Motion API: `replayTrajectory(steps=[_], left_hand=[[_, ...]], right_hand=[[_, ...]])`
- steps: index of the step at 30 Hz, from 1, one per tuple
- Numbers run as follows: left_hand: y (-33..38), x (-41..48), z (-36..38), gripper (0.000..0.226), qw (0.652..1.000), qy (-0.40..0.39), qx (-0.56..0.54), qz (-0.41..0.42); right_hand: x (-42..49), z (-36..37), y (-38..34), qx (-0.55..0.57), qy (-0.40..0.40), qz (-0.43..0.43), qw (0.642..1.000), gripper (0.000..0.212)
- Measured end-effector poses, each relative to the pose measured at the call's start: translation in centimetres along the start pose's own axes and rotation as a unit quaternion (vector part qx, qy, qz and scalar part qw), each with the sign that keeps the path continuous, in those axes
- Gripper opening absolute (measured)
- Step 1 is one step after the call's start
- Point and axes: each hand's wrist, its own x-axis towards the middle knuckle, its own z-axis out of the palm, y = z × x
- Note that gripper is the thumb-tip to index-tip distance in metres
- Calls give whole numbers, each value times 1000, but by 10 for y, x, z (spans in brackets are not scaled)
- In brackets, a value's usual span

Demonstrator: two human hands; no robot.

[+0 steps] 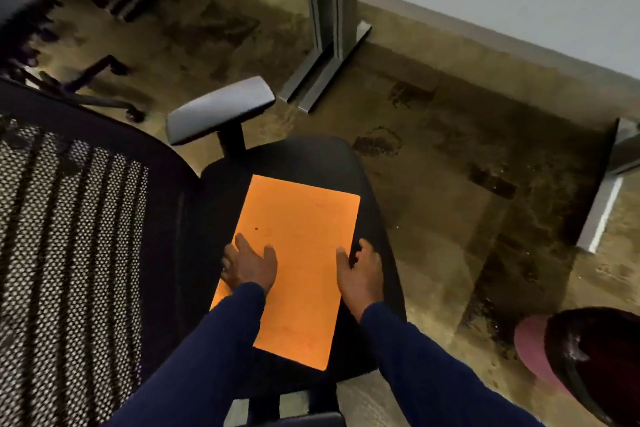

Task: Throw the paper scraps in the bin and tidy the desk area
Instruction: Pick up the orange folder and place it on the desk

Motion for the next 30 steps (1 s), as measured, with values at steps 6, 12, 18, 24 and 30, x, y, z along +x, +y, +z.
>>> replayTrajectory(steps=[6, 12, 18, 24, 30], left_hand=[[-34, 16, 0, 56, 998, -25, 8, -63], [-17, 7, -10, 11, 980, -60, -184, -39], [23, -8, -35, 18, 973, -69, -219, -7], [86, -41, -63, 17, 962, -93, -252, 37], [140, -78, -79, 17, 955, -99, -273, 68]], right_hand=[[9, 7, -3, -22, 19, 38, 999, 56], [16, -3, -4, 71, 40, 99, 992, 49], [9, -37, -9, 176, 49, 110, 977, 40], [-3, -99, -27, 225, 42, 105, 968, 40], [-14, -166, -38, 263, 24, 81, 961, 32]])
